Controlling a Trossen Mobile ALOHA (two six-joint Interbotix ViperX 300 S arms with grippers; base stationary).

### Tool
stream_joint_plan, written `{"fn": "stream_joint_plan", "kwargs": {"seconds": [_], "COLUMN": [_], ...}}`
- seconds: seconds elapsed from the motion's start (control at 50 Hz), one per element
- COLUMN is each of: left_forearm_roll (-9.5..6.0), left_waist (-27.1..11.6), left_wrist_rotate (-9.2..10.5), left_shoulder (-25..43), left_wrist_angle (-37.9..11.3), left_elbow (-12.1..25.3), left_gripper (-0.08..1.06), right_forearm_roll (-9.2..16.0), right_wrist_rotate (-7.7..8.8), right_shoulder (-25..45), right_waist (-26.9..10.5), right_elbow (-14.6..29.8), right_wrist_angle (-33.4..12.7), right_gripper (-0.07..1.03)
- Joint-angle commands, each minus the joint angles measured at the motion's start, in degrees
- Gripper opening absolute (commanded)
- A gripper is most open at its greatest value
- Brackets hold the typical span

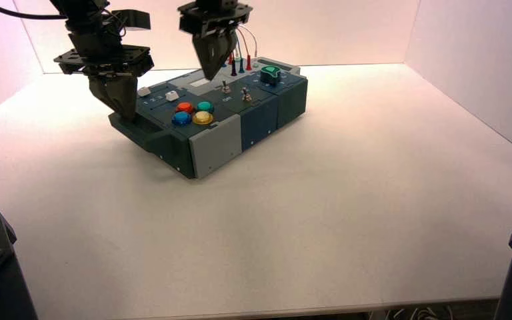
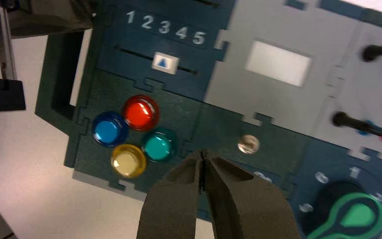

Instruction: Flip the top switch off with the right gripper.

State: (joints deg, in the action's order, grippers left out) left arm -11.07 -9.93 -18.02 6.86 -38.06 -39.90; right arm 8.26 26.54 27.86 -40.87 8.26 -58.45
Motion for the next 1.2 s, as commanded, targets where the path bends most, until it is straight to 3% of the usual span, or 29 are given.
{"fn": "stream_joint_plan", "kwargs": {"seconds": [0.02,0.54,0.82,1.2], "left_forearm_roll": [-0.26,-0.26,-0.44,-0.35], "left_waist": [-0.4,-1.5,-2.9,-2.9], "left_wrist_rotate": [0.35,-0.53,-0.53,-0.53], "left_shoulder": [-2.6,-11.3,-16.2,-16.0], "left_wrist_angle": [1.5,3.0,6.9,8.0], "left_elbow": [0.6,0.3,-1.1,-0.8], "left_gripper": [-0.03,-0.03,-0.03,-0.03], "right_forearm_roll": [0.3,0.3,0.4,0.4], "right_wrist_rotate": [0.18,-0.26,-4.39,-5.27], "right_shoulder": [-4.0,-9.1,-14.0,-17.2], "right_waist": [0.2,3.1,6.4,6.7], "right_elbow": [0.4,-5.5,-11.4,-15.9], "right_wrist_angle": [0.0,0.3,5.6,11.0], "right_gripper": [-0.02,-0.02,-0.02,-0.02]}}
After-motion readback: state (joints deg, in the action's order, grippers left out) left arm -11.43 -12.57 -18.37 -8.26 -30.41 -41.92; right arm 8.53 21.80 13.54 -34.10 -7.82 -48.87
